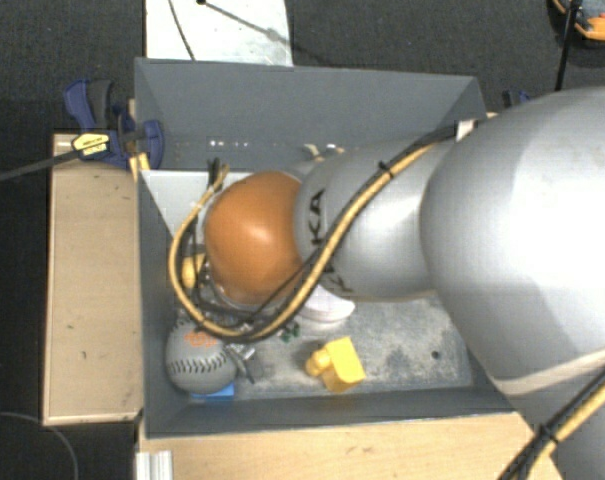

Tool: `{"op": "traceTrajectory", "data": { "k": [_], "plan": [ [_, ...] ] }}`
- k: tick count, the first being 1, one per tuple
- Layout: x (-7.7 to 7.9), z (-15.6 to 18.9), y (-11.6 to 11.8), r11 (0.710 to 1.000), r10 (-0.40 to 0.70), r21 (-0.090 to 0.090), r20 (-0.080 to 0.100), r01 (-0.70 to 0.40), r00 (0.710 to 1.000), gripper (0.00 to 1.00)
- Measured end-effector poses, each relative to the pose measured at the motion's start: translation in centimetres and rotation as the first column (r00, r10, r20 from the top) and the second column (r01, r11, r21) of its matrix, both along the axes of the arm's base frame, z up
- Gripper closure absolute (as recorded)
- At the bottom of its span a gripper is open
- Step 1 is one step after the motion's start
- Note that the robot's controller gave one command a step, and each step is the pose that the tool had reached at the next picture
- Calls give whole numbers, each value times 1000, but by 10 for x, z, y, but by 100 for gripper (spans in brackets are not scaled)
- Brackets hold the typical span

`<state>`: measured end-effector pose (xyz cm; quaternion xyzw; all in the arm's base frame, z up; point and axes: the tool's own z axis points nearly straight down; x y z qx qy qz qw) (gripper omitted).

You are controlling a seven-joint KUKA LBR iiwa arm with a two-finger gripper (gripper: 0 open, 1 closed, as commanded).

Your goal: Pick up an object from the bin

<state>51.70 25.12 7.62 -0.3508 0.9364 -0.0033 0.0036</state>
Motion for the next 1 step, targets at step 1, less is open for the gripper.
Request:
{"op": "traceTrajectory", "data": {
  "k": [1],
  "plan": [
    [0, 1, 4, 972, 236, 6, 9, -236, 972, 100]
  ]
}}
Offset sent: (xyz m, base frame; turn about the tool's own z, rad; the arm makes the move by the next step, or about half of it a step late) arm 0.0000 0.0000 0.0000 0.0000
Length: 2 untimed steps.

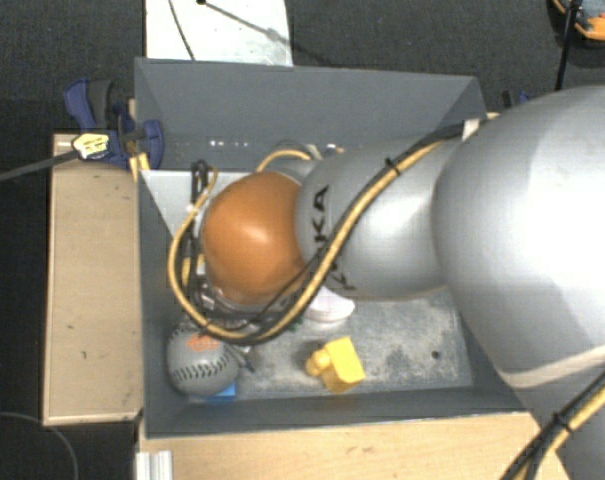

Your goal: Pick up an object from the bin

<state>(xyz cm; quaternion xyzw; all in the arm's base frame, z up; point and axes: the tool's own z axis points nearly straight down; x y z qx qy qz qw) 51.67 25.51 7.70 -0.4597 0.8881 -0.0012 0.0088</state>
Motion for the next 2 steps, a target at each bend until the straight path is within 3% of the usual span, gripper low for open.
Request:
{"op": "traceTrajectory", "data": {
  "k": [2],
  "plan": [
    [0, 1, 0, 1000, 1, 1, 0, -1, 1000, 100]
  ]
}}
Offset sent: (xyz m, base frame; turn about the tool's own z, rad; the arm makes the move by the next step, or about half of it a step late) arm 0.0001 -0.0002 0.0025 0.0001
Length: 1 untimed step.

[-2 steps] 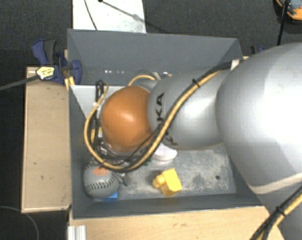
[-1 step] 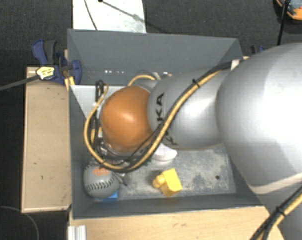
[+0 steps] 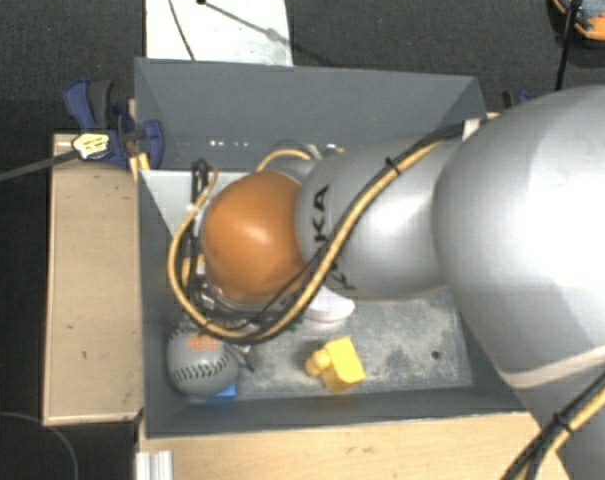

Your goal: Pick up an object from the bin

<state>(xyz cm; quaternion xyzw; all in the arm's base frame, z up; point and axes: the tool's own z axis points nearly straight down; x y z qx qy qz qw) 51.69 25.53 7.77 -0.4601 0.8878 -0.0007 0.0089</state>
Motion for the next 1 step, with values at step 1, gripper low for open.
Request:
{"op": "traceTrajectory", "data": {
  "k": [1],
  "plan": [
    [0, 3, 0, 1000, -2, -1, -5, 2, 1000, 100]
  ]
}}
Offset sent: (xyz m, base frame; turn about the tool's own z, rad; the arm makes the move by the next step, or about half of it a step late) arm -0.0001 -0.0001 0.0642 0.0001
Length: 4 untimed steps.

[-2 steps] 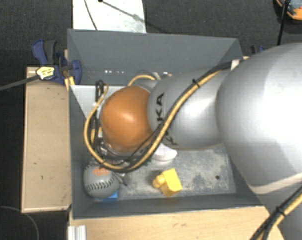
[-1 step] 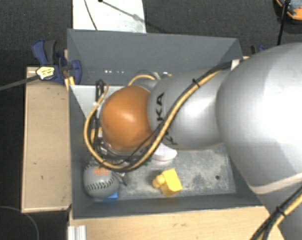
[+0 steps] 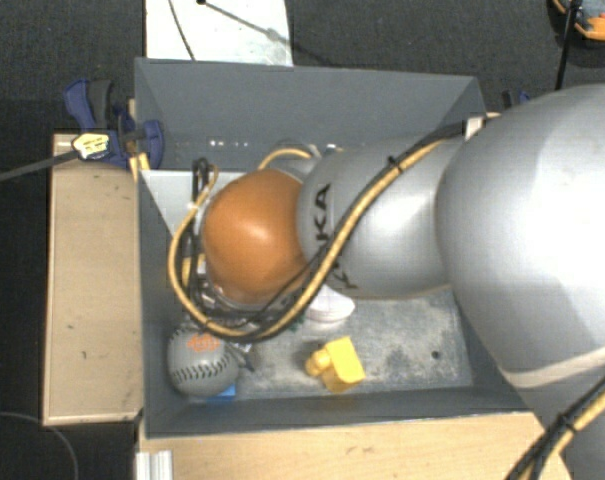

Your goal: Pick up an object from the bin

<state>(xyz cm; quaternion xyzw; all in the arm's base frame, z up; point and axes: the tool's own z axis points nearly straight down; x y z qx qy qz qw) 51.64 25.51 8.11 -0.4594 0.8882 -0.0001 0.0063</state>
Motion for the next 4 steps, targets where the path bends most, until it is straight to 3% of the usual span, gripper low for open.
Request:
{"op": "traceTrajectory", "data": {
  "k": [1, 4],
  "plan": [
    [-3, 10, 0, 1000, 1, -5, -11, -1, 1000, 100],
    [-3, 50, 0, 1000, -4, -5, -13, 4, 1000, 100]
  ]
}}
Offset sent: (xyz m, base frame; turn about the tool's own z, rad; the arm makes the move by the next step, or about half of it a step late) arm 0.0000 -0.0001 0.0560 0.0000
